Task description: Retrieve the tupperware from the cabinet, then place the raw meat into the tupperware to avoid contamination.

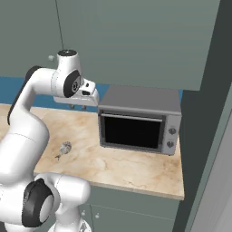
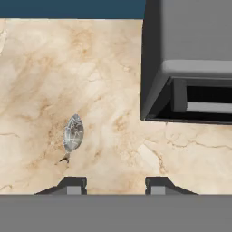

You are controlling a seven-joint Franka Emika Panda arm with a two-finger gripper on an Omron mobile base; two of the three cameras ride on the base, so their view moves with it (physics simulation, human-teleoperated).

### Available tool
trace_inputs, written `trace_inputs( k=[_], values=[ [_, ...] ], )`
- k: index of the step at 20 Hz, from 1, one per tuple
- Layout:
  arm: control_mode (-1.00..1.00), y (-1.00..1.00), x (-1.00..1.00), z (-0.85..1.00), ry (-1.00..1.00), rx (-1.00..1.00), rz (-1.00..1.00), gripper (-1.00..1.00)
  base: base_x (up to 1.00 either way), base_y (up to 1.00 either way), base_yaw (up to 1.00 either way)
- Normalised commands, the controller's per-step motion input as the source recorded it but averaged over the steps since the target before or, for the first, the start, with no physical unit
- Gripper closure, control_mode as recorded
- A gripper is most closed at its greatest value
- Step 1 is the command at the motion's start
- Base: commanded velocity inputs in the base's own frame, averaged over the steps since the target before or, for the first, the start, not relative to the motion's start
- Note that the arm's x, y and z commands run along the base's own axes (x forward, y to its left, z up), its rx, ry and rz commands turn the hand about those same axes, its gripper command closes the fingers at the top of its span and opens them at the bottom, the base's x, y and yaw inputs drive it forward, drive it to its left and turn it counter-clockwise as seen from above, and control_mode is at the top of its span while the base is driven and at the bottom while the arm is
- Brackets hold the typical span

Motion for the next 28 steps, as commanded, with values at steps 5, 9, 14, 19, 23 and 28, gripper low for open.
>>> trace_inputs(
  k=[5, 9, 14, 19, 23, 28],
  values=[
    [-1.00, 0.05, 0.00, 0.06, -0.09, -0.01, 0.00, -1.00, 0.00, 0.00, 0.00],
    [-1.00, 0.03, -0.06, 0.23, -0.20, -0.05, 0.00, -1.00, 0.00, 0.00, 0.00],
    [-1.00, 0.00, -0.09, 0.26, -0.11, -0.04, 0.00, -1.00, 0.00, 0.00, 0.00],
    [-1.00, 0.06, -0.01, 0.27, -0.09, -0.10, 0.00, -1.00, 0.00, 0.00, 0.00],
    [-1.00, 0.00, 0.00, 0.44, -0.12, -0.03, 0.00, -1.00, 0.00, 0.00, 0.00],
    [-1.00, 0.00, 0.00, 0.53, -0.11, 0.09, -0.01, -1.00, 0.00, 0.00, 0.00]
  ],
)
